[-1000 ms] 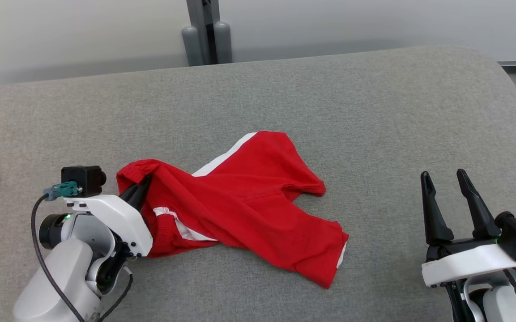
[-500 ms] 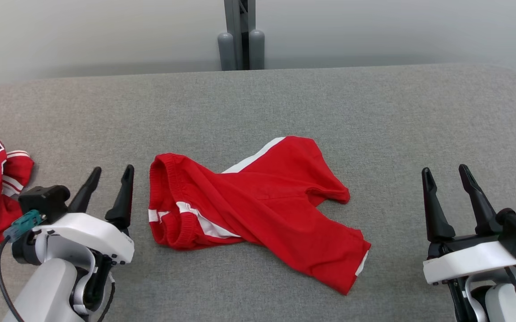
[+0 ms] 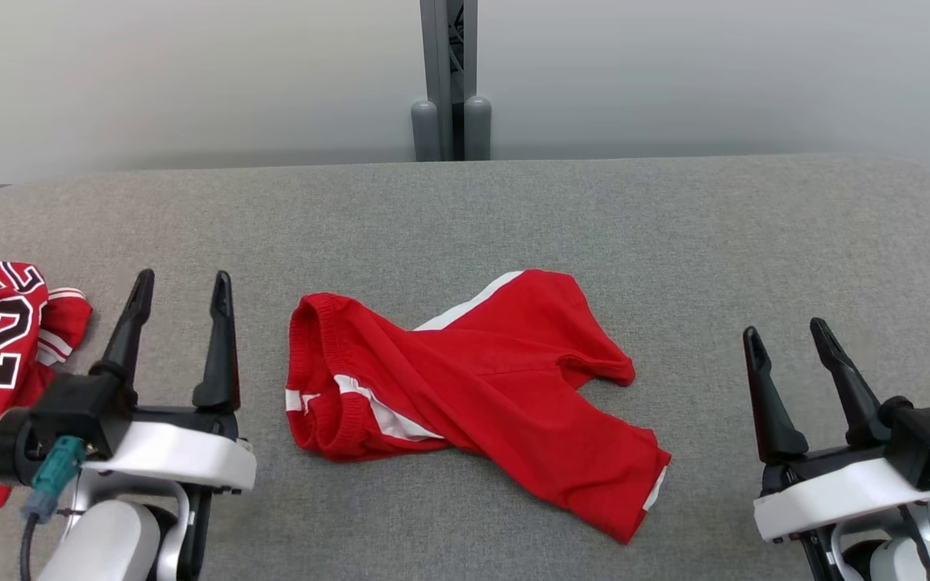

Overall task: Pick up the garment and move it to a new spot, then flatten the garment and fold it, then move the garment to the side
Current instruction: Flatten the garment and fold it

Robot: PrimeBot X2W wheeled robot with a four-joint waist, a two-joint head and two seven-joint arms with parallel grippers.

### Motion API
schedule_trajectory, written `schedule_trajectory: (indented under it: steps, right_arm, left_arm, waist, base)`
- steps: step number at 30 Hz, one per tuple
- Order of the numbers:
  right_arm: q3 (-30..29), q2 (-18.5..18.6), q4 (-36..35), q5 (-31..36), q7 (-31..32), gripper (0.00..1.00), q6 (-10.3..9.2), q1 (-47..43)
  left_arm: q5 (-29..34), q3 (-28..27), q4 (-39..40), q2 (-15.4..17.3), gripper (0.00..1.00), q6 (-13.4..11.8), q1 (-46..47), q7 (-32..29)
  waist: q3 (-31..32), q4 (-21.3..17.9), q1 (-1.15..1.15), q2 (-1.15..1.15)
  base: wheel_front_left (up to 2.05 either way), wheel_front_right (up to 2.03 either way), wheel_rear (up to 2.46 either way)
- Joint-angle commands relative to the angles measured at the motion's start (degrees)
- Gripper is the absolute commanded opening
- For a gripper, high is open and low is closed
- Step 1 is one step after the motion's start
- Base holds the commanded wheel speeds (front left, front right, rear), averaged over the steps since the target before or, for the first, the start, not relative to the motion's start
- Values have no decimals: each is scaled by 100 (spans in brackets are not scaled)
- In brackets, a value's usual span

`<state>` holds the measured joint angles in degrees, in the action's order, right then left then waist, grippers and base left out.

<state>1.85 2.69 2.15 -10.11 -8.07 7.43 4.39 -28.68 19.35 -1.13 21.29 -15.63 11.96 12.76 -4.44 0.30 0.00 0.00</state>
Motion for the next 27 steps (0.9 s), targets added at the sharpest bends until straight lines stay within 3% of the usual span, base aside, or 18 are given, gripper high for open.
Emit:
schedule_trajectory:
  steps: [1,10,27]
  right_arm:
    - [-16,43,-63,32,43,100,11,-77]
    - [-63,41,-137,-101,106,100,11,-269]
    - [186,39,-94,-9,258,100,11,-187]
  left_arm:
    - [96,70,32,51,100,-72,-104,-39]
    - [223,290,-111,-20,100,-232,-422,-77]
    - [132,327,-199,-38,100,-163,-312,-34]
  waist:
    - [13,-9,0,0]
    - [27,-79,0,0]
    - [-32,-36,0,0]
  base:
    - [0,0,0]
    - [0,0,0]
    - [0,0,0]
